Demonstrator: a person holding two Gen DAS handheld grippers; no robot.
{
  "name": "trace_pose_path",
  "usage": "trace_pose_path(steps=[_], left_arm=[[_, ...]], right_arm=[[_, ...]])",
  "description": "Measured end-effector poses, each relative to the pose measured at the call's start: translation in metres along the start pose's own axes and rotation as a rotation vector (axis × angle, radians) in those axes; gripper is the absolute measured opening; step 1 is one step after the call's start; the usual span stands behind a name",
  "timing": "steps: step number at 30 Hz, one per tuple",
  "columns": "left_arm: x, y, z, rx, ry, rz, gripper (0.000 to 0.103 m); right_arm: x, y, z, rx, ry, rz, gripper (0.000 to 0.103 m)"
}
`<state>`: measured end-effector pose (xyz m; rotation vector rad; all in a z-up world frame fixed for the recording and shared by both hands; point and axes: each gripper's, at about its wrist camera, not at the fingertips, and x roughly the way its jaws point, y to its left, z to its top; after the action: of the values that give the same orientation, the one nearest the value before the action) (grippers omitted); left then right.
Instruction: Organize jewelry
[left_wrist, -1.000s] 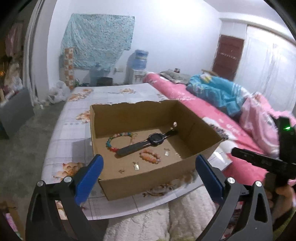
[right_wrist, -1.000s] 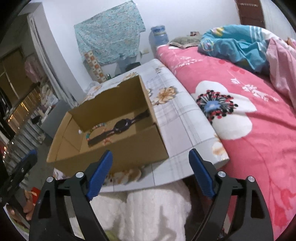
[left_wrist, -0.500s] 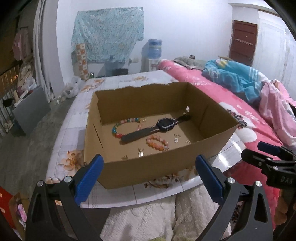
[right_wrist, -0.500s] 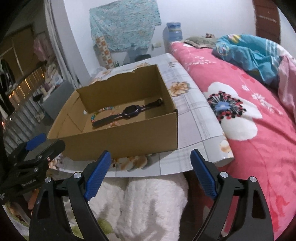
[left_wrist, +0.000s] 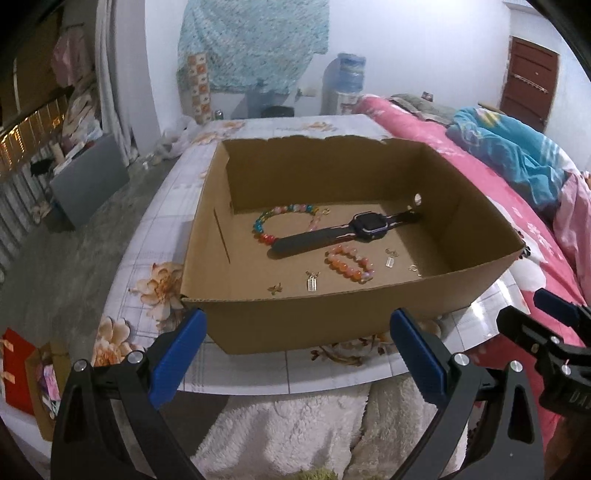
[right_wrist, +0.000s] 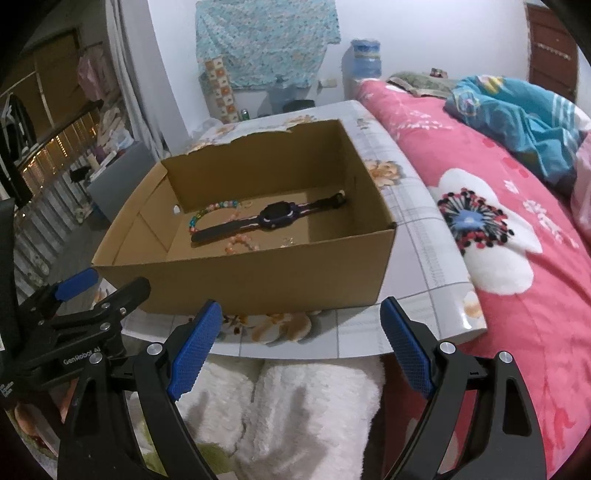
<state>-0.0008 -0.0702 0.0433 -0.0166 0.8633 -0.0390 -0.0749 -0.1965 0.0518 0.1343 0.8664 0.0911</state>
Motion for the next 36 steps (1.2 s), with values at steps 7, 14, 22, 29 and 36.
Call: trace_pose_path(steps=[7,14,22,29,36], left_arm=[[0.010,0.002,-0.001,-0.026,0.050,0.008,0.097],[0.012,0.005,-0.001,-0.045,0.053,0.015,0.097],[0.014,0.004,0.000,-0.047,0.060,0.018,0.097],[0.014,0.005,0.000,-0.046,0.059,0.018,0.097],[0.014,0.004,0.000,-0.046,0.058,0.021,0.097]], right_arm=[[0.006,0.004,0.000,-0.002,0.018,0.005,0.084],[0.010,0.005,0.000,-0.004,0.024,0.006,0.084],[0.013,0.004,-0.001,-0.012,0.030,0.008,0.084],[0.013,0.004,-0.001,-0.014,0.030,0.009,0.084],[0.014,0.004,0.000,-0.014,0.032,0.010,0.084]])
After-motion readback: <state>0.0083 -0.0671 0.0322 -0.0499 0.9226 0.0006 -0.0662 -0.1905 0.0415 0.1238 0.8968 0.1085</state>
